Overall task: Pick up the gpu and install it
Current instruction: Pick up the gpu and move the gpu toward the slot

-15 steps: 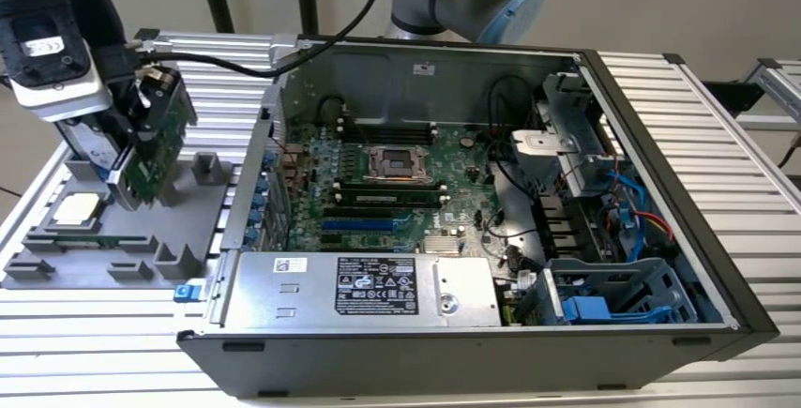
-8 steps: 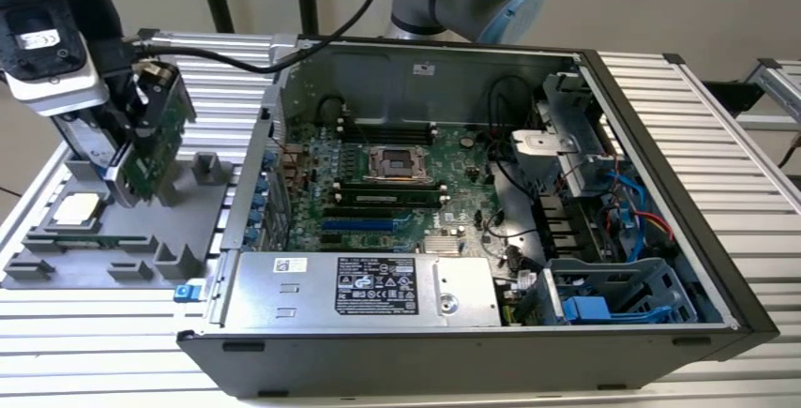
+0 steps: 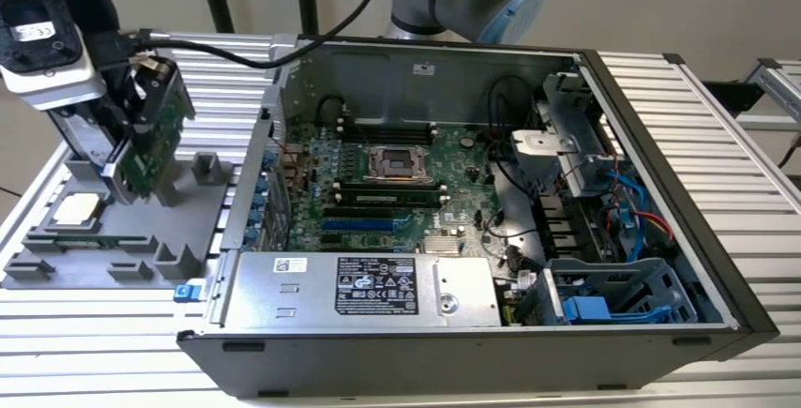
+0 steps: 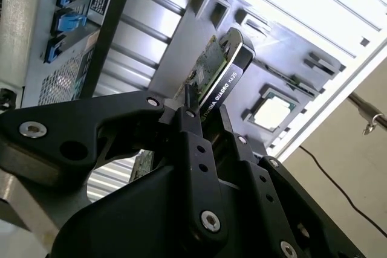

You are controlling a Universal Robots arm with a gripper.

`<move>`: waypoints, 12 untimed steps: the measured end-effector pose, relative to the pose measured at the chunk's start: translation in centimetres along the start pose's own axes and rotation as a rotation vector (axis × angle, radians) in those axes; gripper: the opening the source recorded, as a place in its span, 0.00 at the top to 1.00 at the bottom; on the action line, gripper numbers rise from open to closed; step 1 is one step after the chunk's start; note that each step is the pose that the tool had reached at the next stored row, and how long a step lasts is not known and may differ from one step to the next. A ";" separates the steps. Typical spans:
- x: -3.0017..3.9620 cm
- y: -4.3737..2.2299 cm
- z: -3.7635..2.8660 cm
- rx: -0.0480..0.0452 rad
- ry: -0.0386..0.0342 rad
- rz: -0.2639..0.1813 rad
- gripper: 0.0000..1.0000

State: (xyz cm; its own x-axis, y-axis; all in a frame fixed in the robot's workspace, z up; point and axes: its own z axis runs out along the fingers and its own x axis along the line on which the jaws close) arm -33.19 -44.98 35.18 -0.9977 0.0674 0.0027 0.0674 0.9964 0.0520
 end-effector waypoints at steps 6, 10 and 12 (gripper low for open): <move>0.00 0.02 -0.37 0.0000 0.0000 0.000 1.00; 0.00 0.03 -0.60 0.0000 0.0000 0.000 1.00; 0.00 0.04 -0.71 0.0000 0.0000 0.000 1.00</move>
State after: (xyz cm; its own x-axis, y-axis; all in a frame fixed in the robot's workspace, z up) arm -33.19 -44.98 35.89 -0.9977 0.0674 0.0027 0.0674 0.9964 0.0520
